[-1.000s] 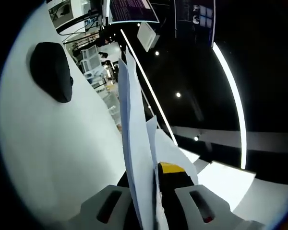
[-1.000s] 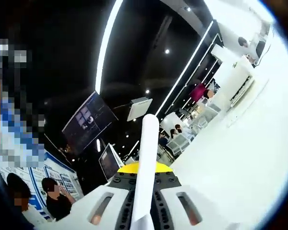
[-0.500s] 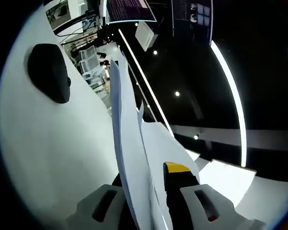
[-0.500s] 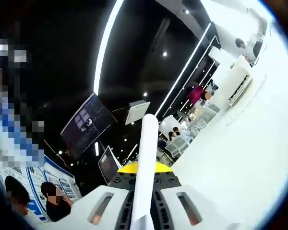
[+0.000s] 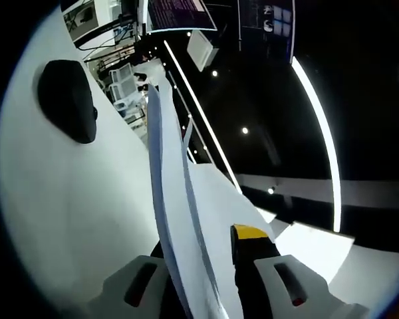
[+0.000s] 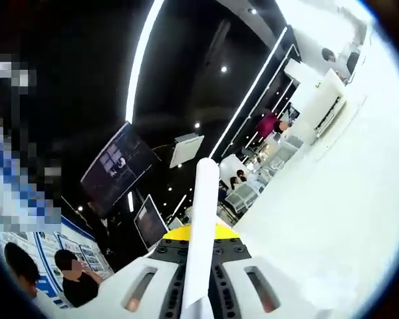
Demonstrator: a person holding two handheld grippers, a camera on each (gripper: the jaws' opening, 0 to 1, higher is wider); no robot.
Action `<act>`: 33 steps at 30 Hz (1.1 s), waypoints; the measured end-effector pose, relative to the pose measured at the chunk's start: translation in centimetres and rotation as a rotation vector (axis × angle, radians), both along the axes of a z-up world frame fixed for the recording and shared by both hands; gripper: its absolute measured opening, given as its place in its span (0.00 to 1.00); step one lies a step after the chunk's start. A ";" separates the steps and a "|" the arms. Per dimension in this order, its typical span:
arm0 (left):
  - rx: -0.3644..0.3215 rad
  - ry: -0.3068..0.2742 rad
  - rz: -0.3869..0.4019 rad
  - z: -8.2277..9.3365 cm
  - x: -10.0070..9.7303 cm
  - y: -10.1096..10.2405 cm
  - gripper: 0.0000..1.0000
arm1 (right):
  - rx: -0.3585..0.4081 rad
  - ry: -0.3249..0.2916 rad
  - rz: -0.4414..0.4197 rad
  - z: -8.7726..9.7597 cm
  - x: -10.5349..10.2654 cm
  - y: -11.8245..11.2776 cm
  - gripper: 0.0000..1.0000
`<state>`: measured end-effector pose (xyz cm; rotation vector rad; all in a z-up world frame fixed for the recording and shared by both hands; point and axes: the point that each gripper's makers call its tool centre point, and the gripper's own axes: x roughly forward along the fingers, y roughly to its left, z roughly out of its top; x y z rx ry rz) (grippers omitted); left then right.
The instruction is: Organize the stack of printing papers by aligning and flattening the scattered papers on the table
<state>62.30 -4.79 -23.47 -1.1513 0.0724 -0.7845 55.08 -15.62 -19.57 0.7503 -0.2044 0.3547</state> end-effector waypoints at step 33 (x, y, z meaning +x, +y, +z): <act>-0.102 0.070 0.027 -0.3 0.7 1.0 0.22 | 0.367 0.169 0.017 -3.4 -1.2 2.9 0.00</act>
